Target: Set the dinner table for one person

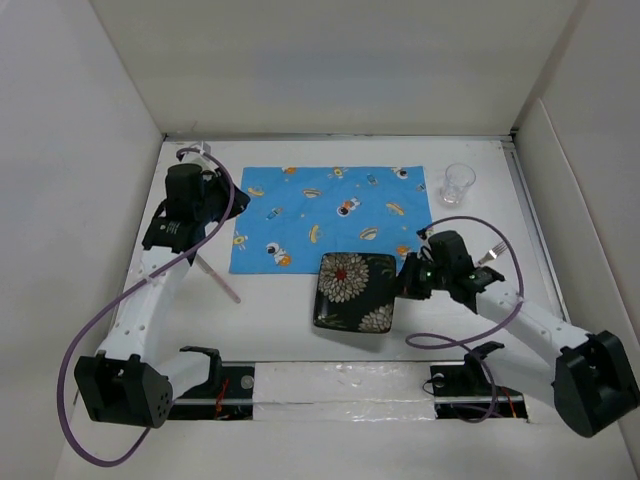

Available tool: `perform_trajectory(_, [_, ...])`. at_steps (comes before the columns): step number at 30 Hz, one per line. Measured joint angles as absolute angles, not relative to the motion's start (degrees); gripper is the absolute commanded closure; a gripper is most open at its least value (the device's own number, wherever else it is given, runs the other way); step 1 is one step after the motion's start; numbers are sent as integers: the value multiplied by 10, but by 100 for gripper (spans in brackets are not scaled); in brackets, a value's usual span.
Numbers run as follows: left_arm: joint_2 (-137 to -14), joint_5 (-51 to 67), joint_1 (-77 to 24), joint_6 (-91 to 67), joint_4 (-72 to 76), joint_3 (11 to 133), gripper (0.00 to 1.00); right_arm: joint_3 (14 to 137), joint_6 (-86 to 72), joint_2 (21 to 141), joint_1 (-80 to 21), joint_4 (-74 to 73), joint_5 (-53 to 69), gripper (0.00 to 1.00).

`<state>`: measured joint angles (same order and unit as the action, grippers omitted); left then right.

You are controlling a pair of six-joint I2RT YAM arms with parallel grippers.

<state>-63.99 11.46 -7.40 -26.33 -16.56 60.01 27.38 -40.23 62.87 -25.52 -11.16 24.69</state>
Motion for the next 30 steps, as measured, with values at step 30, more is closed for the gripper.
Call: perform_trajectory(30, [-651, 129, -74, -223, -152, 603, 71, 1027, -264, 1254, -152, -332, 379, 100])
